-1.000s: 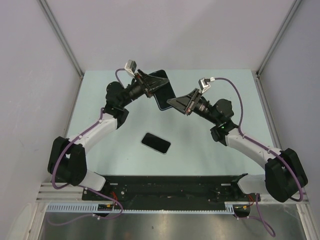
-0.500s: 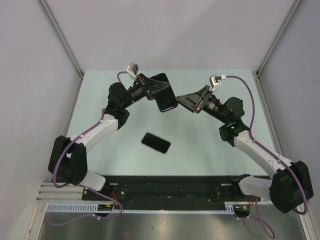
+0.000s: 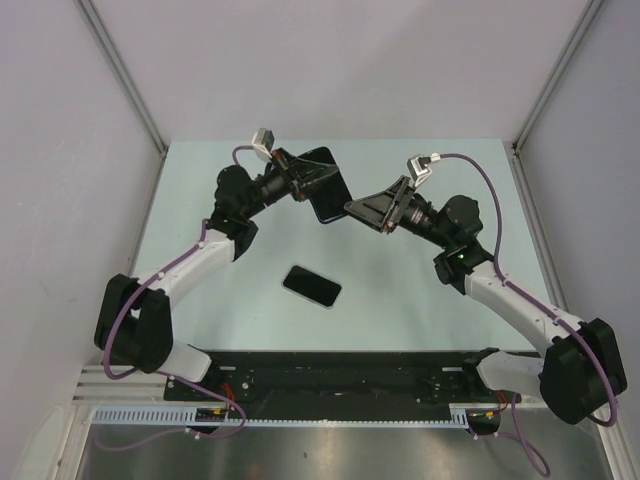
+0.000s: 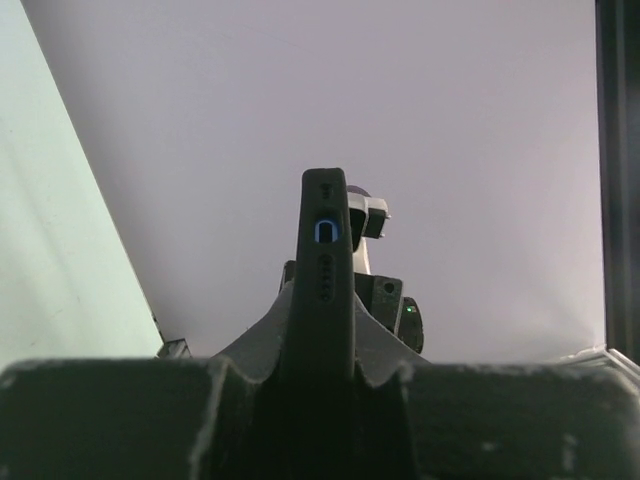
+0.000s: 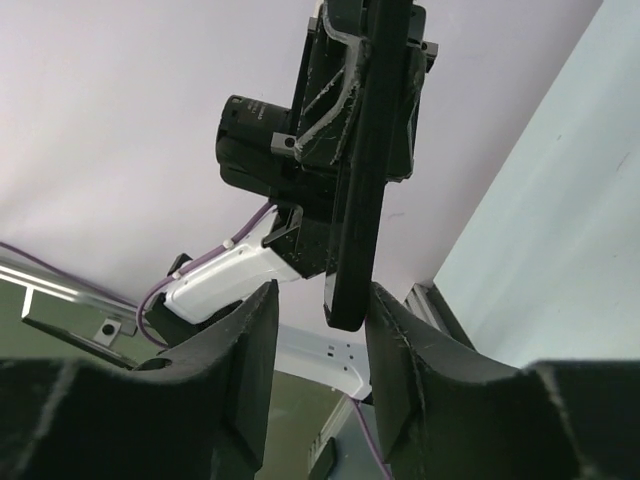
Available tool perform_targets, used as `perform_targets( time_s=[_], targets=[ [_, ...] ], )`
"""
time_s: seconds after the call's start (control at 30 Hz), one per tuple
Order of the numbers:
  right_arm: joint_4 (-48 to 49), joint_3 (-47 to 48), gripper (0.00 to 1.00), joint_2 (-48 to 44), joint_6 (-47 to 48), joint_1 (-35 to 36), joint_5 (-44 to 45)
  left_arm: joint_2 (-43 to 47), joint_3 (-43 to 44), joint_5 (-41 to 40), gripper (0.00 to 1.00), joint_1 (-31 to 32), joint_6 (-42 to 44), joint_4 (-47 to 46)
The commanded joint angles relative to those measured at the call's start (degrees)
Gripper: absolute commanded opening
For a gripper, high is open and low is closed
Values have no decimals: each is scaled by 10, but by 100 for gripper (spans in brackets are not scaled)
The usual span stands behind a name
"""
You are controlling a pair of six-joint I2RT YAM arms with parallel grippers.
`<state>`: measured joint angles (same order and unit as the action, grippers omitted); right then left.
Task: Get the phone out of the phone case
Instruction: Remove the phone case from the phone.
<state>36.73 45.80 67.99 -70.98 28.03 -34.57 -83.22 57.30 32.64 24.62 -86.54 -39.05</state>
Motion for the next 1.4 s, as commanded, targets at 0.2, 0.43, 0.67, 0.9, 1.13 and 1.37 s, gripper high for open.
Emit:
perform_targets(
  time_s=[0.2,0.43,0.67,0.9,1.13,1.37],
  targets=[
    [93,12,0,23,-53,9,4,45,10,-12,0,-2,-3,-23],
    [548,-60,0,141,-264,17,100,4,55,44,0,-5,-25,-25],
    [551,-54,0,154,-263,41,165,-32,18,52,0,-12,-111,-146],
    [552,-27,0,144,-271,33,202,-36,-8,37,0,-11,-272,-361],
    [553,21,0,175,-271,35,188,7,-2,26,0,-11,-274,-340],
    [553,47,0,186,-262,38,180,21,19,33,0,-11,-287,-343]
  ],
)
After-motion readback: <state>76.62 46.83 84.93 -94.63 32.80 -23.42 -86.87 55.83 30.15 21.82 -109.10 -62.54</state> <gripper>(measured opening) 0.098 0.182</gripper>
